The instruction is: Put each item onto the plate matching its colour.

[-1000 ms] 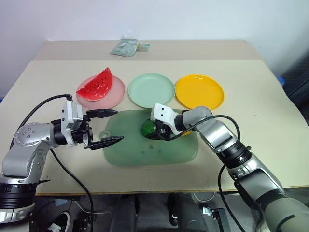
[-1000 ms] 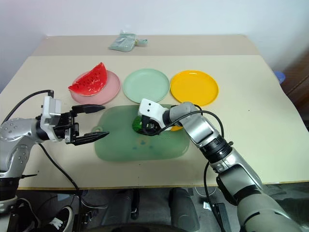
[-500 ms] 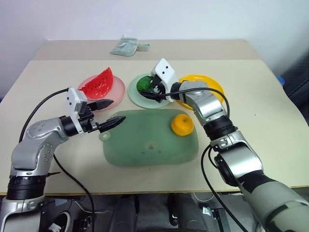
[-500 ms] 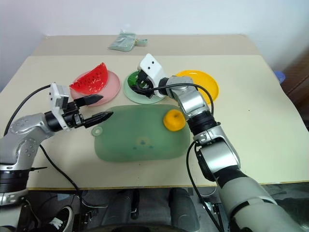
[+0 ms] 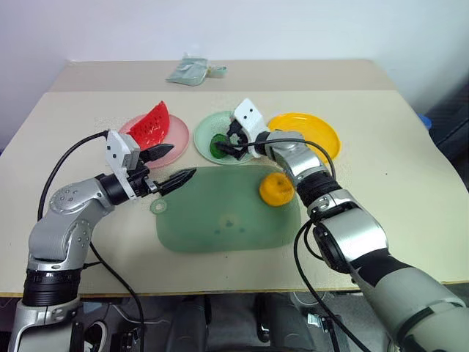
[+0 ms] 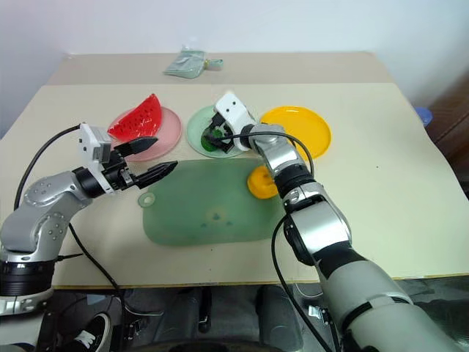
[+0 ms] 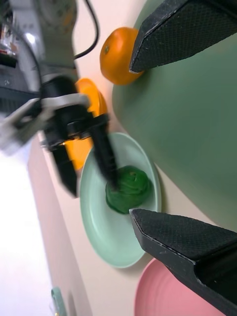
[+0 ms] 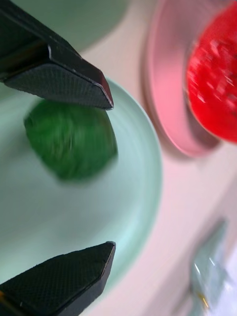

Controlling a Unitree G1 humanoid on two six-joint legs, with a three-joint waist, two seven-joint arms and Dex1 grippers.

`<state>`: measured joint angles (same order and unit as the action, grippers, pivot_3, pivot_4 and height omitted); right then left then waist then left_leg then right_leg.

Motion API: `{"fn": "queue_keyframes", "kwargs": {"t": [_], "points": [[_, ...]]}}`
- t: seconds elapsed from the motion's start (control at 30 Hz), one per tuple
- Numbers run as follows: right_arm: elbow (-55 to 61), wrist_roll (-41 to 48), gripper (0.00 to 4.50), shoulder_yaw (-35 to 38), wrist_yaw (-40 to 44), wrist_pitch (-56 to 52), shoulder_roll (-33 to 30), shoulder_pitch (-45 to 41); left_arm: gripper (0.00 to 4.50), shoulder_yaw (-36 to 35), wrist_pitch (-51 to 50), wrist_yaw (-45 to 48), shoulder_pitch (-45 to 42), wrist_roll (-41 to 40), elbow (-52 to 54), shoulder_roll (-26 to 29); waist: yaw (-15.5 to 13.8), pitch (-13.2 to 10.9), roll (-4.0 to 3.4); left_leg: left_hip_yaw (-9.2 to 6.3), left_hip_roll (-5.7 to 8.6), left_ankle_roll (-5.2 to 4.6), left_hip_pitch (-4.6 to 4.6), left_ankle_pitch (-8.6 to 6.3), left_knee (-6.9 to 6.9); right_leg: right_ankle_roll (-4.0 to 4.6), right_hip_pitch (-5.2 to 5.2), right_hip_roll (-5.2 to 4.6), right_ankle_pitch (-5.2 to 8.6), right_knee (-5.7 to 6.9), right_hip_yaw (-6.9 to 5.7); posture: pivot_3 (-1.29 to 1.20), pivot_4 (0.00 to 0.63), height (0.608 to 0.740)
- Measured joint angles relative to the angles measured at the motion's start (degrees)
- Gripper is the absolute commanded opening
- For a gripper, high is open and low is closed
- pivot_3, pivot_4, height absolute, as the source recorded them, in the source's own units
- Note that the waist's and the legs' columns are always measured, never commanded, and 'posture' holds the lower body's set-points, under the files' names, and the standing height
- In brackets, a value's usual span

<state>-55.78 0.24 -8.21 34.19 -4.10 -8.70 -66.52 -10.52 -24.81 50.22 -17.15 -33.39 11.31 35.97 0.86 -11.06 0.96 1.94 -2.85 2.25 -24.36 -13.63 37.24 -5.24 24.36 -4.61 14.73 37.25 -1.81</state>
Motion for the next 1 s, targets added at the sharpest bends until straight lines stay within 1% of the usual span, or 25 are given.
{"fn": "queue_keyframes", "kwargs": {"t": [0.07, 0.17, 0.23, 0.3, 0.37, 0.4, 0.5, 0.6, 0.8, 1.0], "points": [[2.9, 2.9, 4.44, 2.6, 3.7, -1.1, -1.7, 0.5, 4.5, -0.4, -0.1, 3.1, 1.0, -2.4, 0.2, 0.3, 0.0, 0.0, -0.01, 0.0, 0.0, 0.0, 0.0, 0.0, -0.02, 0.0, 0.0, 0.0, 0.0, -0.01, 0.0, 0.0, 0.15, 0.74], [14.0, 8.3, 4.44, 4.5, 15.3, -3.9, -6.9, 4.7, 4.5, -0.6, -1.1, 8.3, 2.0, -5.8, 0.9, 1.9, -0.2, 0.0, -0.01, -0.01, 0.0, -0.01, 0.0, 0.0, -0.04, 0.0, -0.01, 0.0, 0.0, -0.05, -0.01, 0.0, 0.15, 0.74], [21.0, 10.4, 4.44, 3.6, 22.2, -7.0, -10.4, 8.7, 4.5, -0.3, -1.3, 10.1, 2.1, -6.8, 1.1, 2.1, -0.2, 0.0, 0.0, 0.0, 0.0, -0.01, 0.01, 0.0, 0.0, 0.0, -0.03, 0.0, 0.0, -0.03, 0.0, 0.0, 0.15, 0.74], [28.9, 12.6, 4.44, 1.0, 30.5, -14.0, -15.3, 14.1, 4.5, 0.9, -1.8, 12.6, 2.7, -7.3, 2.3, 2.6, -0.2, 0.0, 0.0, -0.01, 0.0, -0.01, 0.01, -0.01, 0.01, 0.0, -0.03, 0.0, 0.0, -0.02, 0.0, 0.0, 0.15, 0.74], [35.6, 14.3, 4.44, -1.0, 36.0, -19.0, -19.4, 19.2, 4.5, 2.6, -2.0, 15.0, 3.1, -7.3, 3.0, 3.3, -0.2, 0.0, -0.02, -0.01, 0.0, -0.01, 0.01, -0.01, 0.01, 0.0, -0.03, 0.01, 0.0, -0.01, -0.01, 0.0, 0.15, 0.74], [38.3, 14.9, 4.44, -1.5, 37.3, -21.2, -20.6, 20.6, 4.5, 3.3, -2.2, 15.7, 3.0, -7.2, 3.0, 3.5, 0.0, 0.0, -0.05, 0.0, 0.0, -0.01, 0.03, -0.01, 0.01, 0.0, -0.01, 0.02, 0.0, 0.0, 0.0, 0.0, 0.15, 0.74], [44.6, 15.5, 4.44, -1.8, 38.2, -24.0, -23.9, 21.7, 4.5, 5.5, -2.5, 17.3, 1.9, -6.1, 3.1, 5.4, 0.3, 0.0, -0.07, -0.01, -0.03, -0.01, 0.11, -0.01, -0.02, 0.03, 0.0, 0.09, 0.0, 0.06, 0.01, 0.0, 0.15, 0.74], [46.9, 13.9, 4.44, -2.1, 37.5, -24.0, -26.4, 23.0, 4.5, 6.2, -2.6, 17.8, 0.7, -5.1, 2.6, 6.2, -0.1, 0.0, -0.03, 0.0, -0.03, -0.01, 0.09, -0.01, -0.01, 0.03, -0.02, 0.08, 0.01, 0.01, 0.01, 0.0, 0.15, 0.74], [45.4, 11.8, 4.44, -3.2, 35.9, -23.8, -26.8, 26.1, 4.5, 6.5, -5.1, 17.9, 0.5, -6.1, 2.4, 5.9, -0.2, 0.0, -0.03, 0.0, -0.01, -0.01, 0.02, -0.01, 0.05, 0.01, -0.02, 0.04, 0.0, -0.02, 0.01, 0.0, 0.15, 0.74], [43.3, 8.0, 4.44, -4.9, 35.2, -18.9, -28.4, 27.4, 4.5, 6.5, -5.1, 17.8, 0.6, -6.1, 2.4, 5.0, -0.2, 0.0, -0.03, 0.0, -0.01, -0.01, 0.02, -0.01, 0.05, 0.01, -0.02, 0.05, 0.0, -0.02, 0.01, 0.0, 0.15, 0.74]]}}
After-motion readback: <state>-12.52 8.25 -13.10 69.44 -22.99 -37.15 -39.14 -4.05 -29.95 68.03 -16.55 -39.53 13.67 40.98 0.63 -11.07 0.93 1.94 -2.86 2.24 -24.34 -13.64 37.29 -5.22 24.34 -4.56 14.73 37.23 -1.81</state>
